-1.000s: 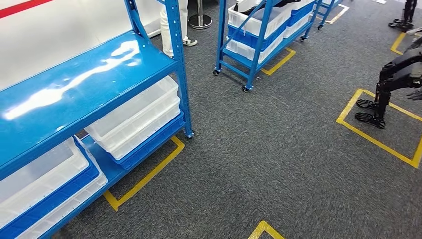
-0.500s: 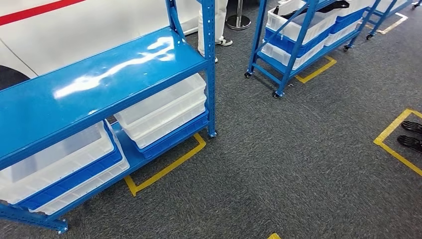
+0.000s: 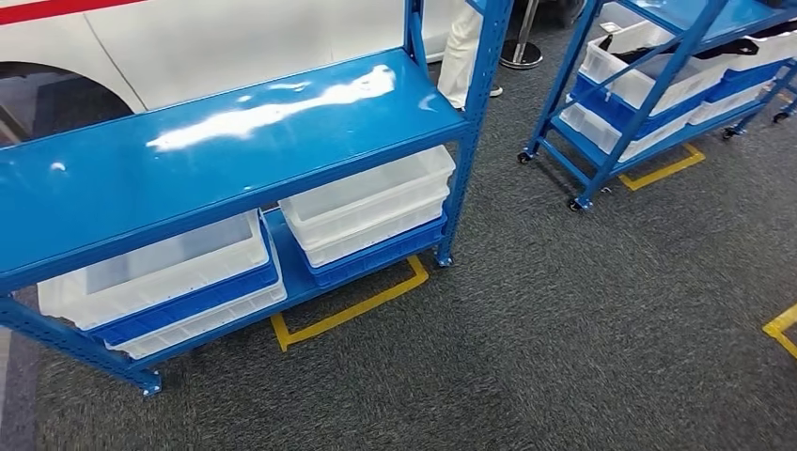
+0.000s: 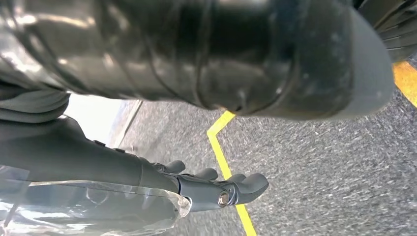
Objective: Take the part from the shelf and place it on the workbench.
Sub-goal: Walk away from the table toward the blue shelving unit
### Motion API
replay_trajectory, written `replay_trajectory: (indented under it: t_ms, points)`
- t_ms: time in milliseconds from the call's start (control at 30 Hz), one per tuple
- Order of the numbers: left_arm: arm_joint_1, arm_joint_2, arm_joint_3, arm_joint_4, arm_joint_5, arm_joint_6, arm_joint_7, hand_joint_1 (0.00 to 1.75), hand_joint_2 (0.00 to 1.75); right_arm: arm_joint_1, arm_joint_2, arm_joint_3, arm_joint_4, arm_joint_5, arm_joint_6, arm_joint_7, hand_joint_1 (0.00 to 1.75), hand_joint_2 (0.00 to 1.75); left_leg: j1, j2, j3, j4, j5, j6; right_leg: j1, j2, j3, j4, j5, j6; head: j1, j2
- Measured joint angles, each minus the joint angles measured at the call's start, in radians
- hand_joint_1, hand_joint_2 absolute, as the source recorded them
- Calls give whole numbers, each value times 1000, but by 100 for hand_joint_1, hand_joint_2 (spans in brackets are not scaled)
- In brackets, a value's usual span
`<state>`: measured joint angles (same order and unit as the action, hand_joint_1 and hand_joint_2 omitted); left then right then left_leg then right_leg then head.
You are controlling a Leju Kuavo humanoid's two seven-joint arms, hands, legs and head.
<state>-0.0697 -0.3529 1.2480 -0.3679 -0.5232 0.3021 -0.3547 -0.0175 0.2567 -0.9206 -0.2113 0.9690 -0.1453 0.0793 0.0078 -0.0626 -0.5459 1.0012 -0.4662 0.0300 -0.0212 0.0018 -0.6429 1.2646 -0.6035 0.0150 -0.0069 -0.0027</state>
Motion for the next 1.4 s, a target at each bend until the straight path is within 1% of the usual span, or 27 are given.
replay_trajectory:
  t_ms: [33,100,133,167,200,233,300,367,433,467,500,533,600,667,733,800,867,900,933,967,1000,1067,1133,1200,1300,1333,1400]
  points:
    - [0,0,0,-1,0,0,1,0,0,1,0,0,0,0,1,0,0,0,0,-16,1,1,-1,-1,0,13,25,-65,44,-5,0,0]
    - [0,-2,0,-4,0,0,3,0,0,2,-1,-1,0,1,3,-1,0,0,0,-42,-3,7,-3,-7,-1,71,72,-187,101,-15,0,0]
    - [-1,-2,-1,-5,0,0,4,0,0,2,-1,-1,0,1,3,-1,0,0,2,-54,-7,9,-3,-13,0,92,82,-218,110,-18,0,0]
    - [-1,-3,-1,-6,0,0,6,0,0,2,-1,-1,0,1,3,-2,0,0,5,-65,-12,9,-1,-20,2,102,85,-228,108,-19,0,0]
    - [0,-3,-1,-8,0,0,7,0,0,0,0,-1,0,1,3,-2,0,0,7,-79,-16,8,1,-28,4,90,86,-233,110,-20,0,0]
    - [1,-2,-1,-9,0,1,7,0,0,-1,1,-1,0,1,3,-2,0,0,10,-79,-18,8,1,-34,3,75,90,-238,112,-23,0,0]
    - [0,0,-1,-11,0,2,6,0,0,-1,5,-2,0,1,2,-1,0,0,6,-29,-36,44,-24,-43,-1,42,99,-252,116,-34,-3,0]
    - [-2,1,-2,-12,0,3,5,0,0,2,7,-2,0,1,2,0,0,0,6,36,-90,155,-86,-50,-1,7,103,-258,116,-43,-7,0]
    - [-3,2,-2,-13,0,3,5,0,0,3,7,-3,0,1,2,0,0,0,10,53,-146,269,-130,-58,0,-27,103,-258,113,-44,-8,0]
    - [-1,2,-2,-13,0,3,5,0,0,3,7,-3,0,1,2,0,0,0,11,56,-153,283,-126,-61,0,-43,104,-257,112,-43,-8,0]
    - [1,2,-2,-13,0,2,5,0,0,2,7,-3,0,1,3,0,0,0,12,61,-137,256,-103,-63,0,-57,106,-257,110,-41,-8,0]
    - [2,2,-2,-14,0,1,5,0,0,1,8,-3,0,1,4,0,0,0,13,71,-103,195,-68,-63,-1,-71,109,-256,107,-38,-8,0]
    - [2,3,-2,-14,-1,0,5,0,0,1,9,-3,0,1,5,1,0,0,10,112,-29,58,-15,-56,2,-94,117,-254,100,-28,-7,0]
    - [1,3,-2,-15,-2,-1,4,0,0,-1,9,-3,0,1,7,1,0,0,4,130,-1,4,-3,-42,7,-111,121,-252,96,-17,-6,0]
    - [4,2,-2,-15,-4,-3,4,0,0,-5,10,-5,0,-2,4,1,0,0,3,111,-4,1,0,-28,7,-123,126,-253,93,-5,-5,0]
    - [7,1,-2,-17,-4,-4,2,0,0,-8,10,-10,0,-9,-3,0,0,0,6,94,-1,-6,6,-14,2,-89,120,-224,67,4,-5,0]
    - [5,0,-3,-18,-5,-5,1,0,0,-6,10,-17,0,-14,-6,0,0,0,8,79,-1,-10,11,-2,-1,-32,74,-121,6,8,-4,0]
    - [5,0,-3,-19,-5,-5,1,0,0,-4,10,-20,0,-15,-7,0,0,0,7,70,-2,-9,12,1,-1,-16,40,-52,-24,9,-4,0]
    - [5,0,-3,-19,-5,-6,0,0,0,-4,10,-22,0,-17,-8,-1,0,0,5,60,-2,-9,12,2,-1,-9,10,3,-40,10,-4,0]
    - [5,0,-3,-19,-5,-6,0,0,0,-3,10,-25,0,-19,-9,-3,0,0,4,51,-2,-8,11,3,-1,-6,-6,27,-35,9,-4,0]
    - [6,0,-3,-19,-5,-6,0,0,0,-2,10,-28,0,-22,-12,-5,0,0,3,42,-1,-6,10,2,-1,-6,-5,12,-9,7,-4,0]
    - [6,0,-2,-19,-4,-8,-2,0,0,-2,9,-32,0,-24,-17,-10,0,0,3,27,2,-2,7,-1,-1,-1,42,-111,69,0,-4,0]
    - [6,-1,-2,-19,-3,-13,-4,0,0,-4,9,-35,0,-22,-19,-11,0,0,-1,19,0,5,1,-10,4,7,81,-214,110,-8,-4,0]
    - [6,-2,-2,-19,-2,-19,-6,0,0,-7,8,-37,0,-21,-19,-12,0,0,-3,17,-3,6,-2,-22,10,11,86,-234,112,-14,-5,0]
    - [6,0,-2,-19,0,-21,-8,0,0,-8,9,-41,0,-21,-19,-12,0,0,0,26,-10,26,-20,-39,4,5,91,-244,118,-31,-5,0]
    - [5,0,-2,-19,0,-21,-8,0,0,-7,9,-42,0,-21,-20,-12,0,0,1,34,-27,64,-44,-44,1,1,93,-248,120,-37,-6,0]
    - [5,1,-2,-19,0,-21,-9,0,0,-5,9,-44,0,-21,-20,-12,0,0,5,49,-87,190,-109,-53,1,-7,94,-249,119,-44,-6,0]
